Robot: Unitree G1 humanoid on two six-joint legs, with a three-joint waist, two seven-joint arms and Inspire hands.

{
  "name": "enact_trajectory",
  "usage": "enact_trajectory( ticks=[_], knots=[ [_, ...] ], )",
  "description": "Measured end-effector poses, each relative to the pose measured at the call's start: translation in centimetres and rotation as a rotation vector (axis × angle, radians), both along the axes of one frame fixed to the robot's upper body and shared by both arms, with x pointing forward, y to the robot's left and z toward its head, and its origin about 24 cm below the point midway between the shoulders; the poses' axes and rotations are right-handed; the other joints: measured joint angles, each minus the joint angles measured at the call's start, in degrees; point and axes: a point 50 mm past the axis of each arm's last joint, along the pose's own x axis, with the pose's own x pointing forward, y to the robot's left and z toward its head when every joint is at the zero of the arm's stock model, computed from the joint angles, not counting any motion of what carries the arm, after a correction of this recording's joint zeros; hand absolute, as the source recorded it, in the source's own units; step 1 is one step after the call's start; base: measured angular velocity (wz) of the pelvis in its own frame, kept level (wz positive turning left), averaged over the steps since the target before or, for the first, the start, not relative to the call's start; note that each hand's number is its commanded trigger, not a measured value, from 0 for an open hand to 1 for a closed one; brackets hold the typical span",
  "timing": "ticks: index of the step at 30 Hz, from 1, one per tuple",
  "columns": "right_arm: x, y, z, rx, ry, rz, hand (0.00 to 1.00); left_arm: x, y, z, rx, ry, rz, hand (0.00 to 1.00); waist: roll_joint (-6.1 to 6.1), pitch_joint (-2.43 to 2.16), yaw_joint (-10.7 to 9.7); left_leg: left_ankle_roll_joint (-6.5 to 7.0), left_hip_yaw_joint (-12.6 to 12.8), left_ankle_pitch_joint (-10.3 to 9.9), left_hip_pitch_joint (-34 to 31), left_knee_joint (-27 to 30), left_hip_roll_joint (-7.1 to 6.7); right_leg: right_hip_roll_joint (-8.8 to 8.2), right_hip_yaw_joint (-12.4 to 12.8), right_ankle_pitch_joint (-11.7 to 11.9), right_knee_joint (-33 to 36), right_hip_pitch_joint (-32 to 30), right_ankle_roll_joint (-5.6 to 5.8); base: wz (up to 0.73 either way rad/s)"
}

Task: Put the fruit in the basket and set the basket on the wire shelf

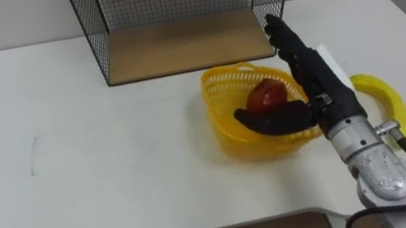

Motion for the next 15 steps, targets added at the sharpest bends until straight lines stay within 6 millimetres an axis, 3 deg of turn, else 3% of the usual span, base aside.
enact_trajectory(
  ticks=[15],
  knots=[
    [0.0,0.11,-0.02,0.005,0.0,0.0,0.0,0.08,-0.01,0.0,0.0,-0.003,-0.001,0.0,0.25,0.16,0.0,0.0,-0.1,0.0,-0.4,0.2,0.02,0.01,-0.1,0.0,0.0,-0.3,-0.01,0.0]
  ],
)
